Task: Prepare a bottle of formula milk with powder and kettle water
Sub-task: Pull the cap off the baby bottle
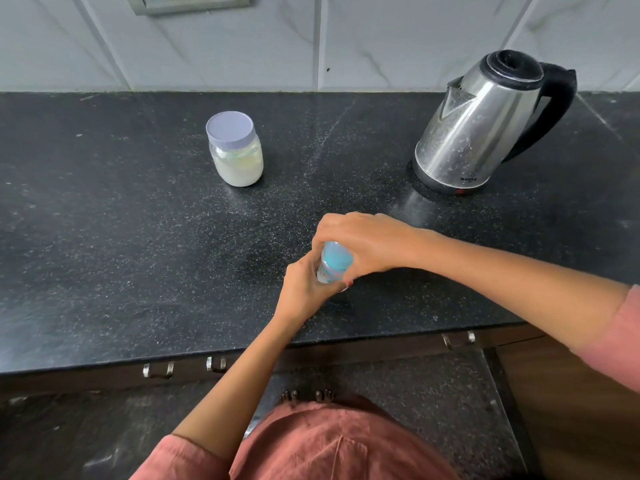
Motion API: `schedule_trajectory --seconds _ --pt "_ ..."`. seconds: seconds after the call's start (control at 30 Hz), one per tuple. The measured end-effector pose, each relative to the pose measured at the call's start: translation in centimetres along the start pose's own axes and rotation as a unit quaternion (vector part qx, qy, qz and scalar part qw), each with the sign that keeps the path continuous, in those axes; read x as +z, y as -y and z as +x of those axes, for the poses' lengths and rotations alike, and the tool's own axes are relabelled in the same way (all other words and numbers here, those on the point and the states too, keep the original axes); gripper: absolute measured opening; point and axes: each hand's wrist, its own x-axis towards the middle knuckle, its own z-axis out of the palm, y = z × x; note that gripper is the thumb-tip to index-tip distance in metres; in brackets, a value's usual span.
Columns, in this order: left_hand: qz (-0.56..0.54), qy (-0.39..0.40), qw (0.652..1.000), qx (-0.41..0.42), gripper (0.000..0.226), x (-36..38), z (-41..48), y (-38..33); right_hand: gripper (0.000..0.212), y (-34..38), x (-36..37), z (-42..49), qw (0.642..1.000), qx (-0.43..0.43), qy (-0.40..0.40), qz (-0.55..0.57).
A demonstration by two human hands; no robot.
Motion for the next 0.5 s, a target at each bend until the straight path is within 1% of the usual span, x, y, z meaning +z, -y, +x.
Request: schedule_trajectory --seconds 0.07,0.1,0.13,0.2,0.27,0.37,0.43,0.5 --pt "-0.003 0.0 1.0 0.004 0.04 -0.1 -0.1 -0.1 0.063 0.4 -0.3 -0.3 0.999 0.041 -0.02 0.013" --pt "-0.003 0.0 1.0 0.003 0.04 -0.2 -0.1 -0.2 0.065 0.6 -0.4 -0.4 0.997 0.065 -0.028 0.003" --pt "-0.003 0.001 1.0 0.003 0.04 -0.2 -0.1 -0.2 0.063 0.9 -0.3 -0.4 0.996 0.088 -0.031 -0.015" --pt "-0.006 0.004 1.0 0.003 0.039 -0.1 -0.1 0.0 0.054 1.4 0.0 -0.4 0.992 0.114 -0.034 -0.048" --pt "-0.016 0.004 1.0 0.001 0.038 0.0 0.0 0.3 0.042 1.7 0.2 -0.4 0.992 0.106 -0.04 -0.054" --pt "-0.016 0.002 1.0 -0.005 0.037 0.2 0.1 0.7 0.033 1.6 0.0 -0.3 0.998 0.054 -0.017 -0.024" --pt "-0.015 0.0 1.0 -0.008 0.038 0.2 0.1 0.7 0.033 1.2 0.0 -0.3 1.0 0.022 0.007 0.001" --pt "-0.017 0.001 1.0 -0.003 0.041 0.1 0.1 0.6 0.041 1.0 -0.1 -0.5 0.999 0.027 0.005 0.044"
